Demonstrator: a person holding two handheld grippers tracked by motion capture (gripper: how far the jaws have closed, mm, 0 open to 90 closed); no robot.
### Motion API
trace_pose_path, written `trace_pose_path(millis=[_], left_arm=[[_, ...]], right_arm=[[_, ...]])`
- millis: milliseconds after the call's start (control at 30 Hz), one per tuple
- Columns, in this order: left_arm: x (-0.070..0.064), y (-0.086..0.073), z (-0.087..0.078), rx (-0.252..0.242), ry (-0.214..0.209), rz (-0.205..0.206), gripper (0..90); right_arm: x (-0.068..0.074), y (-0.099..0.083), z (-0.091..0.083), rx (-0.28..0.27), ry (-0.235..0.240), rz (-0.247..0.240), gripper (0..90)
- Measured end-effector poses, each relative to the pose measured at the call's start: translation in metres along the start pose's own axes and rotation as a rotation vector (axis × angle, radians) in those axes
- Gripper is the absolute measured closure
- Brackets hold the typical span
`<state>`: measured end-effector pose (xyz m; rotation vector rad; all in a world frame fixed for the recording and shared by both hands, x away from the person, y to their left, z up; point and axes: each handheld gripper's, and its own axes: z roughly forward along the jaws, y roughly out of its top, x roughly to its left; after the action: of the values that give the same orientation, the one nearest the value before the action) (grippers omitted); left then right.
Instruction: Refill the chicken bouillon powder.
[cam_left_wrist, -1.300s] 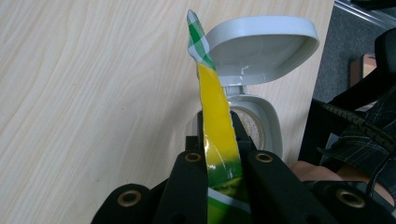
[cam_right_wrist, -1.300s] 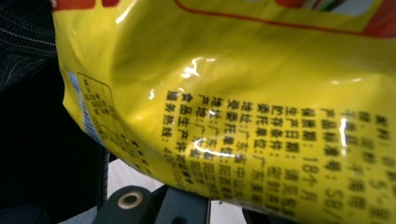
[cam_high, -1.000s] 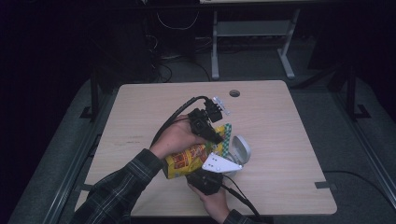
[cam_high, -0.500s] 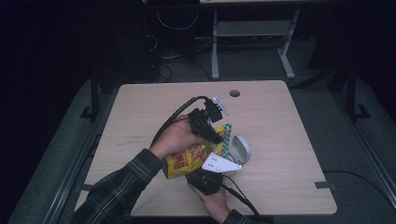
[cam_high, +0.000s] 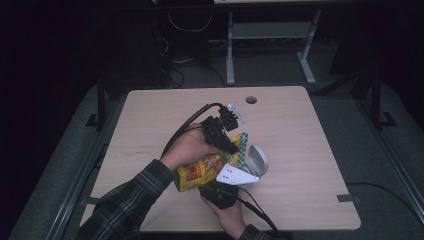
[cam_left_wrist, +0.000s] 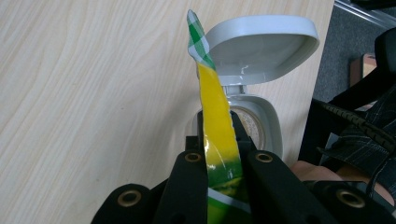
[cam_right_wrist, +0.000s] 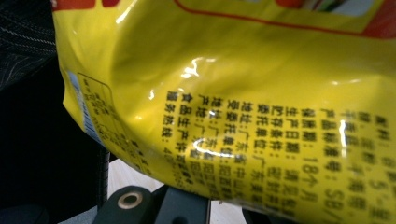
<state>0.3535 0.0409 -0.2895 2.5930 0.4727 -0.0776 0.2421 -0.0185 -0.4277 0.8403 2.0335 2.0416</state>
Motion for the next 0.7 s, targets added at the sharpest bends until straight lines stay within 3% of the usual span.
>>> trace_pose_path(millis=[700], left_arm=[[0.0000, 0.0006, -0.0002, 0.008, 0.000, 0.000, 89.4]], right_arm=[[0.0009, 0.0007, 0.0001, -0.002, 0.004, 0.011, 89.8]])
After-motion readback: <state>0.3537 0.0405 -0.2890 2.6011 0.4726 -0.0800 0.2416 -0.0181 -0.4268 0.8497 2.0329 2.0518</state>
